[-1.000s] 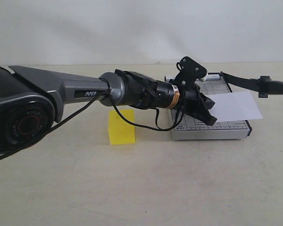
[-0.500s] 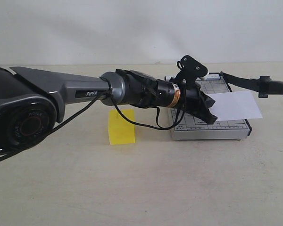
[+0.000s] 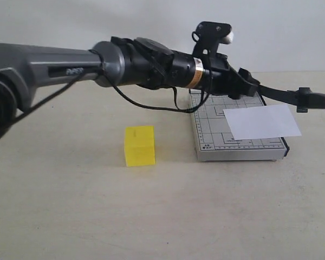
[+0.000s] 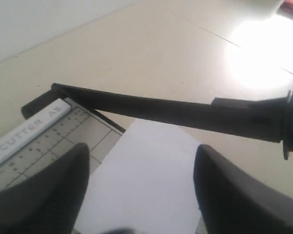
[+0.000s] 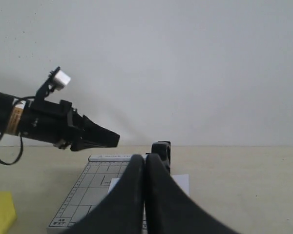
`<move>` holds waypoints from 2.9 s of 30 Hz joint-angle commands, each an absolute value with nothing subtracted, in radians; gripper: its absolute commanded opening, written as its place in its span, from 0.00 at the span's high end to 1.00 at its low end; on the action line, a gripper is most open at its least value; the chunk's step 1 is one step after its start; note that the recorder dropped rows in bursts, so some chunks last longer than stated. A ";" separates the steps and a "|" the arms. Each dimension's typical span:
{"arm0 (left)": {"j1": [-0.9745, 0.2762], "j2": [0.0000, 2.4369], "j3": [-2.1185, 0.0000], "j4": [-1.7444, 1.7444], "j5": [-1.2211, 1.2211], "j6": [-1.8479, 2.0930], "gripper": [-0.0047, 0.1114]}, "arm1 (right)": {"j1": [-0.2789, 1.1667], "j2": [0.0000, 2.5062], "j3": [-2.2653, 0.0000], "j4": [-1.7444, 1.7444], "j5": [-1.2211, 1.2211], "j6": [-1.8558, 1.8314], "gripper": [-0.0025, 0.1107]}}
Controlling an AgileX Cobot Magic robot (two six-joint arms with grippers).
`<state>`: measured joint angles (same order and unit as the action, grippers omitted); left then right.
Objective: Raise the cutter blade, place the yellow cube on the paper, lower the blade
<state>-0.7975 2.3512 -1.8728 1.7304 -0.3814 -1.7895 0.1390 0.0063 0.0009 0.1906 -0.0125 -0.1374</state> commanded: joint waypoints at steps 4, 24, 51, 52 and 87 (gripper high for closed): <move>-0.697 2.156 -1.630 1.744 -0.362 -1.835 0.44 | 0.137 0.000 0.000 0.194 -0.006 -0.139 0.98; -0.625 1.798 -1.058 1.744 0.024 -1.947 0.44 | 0.137 0.000 0.000 0.194 -0.006 -0.139 0.98; -0.625 1.891 -1.060 1.705 -0.108 -2.102 0.16 | 0.137 0.000 0.000 0.194 -0.006 -0.139 0.98; -0.625 1.891 -1.060 1.705 -0.105 -2.102 0.17 | 0.137 0.000 0.000 0.194 -0.006 -0.139 0.98; -0.625 1.894 -1.060 1.744 -0.138 -2.054 0.05 | 0.137 0.000 0.000 0.196 -0.006 -0.139 0.98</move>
<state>-0.6253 1.8921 -1.0616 1.7372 -0.1804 -2.0551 0.1390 0.0063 0.0009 0.1928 0.0000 -0.1374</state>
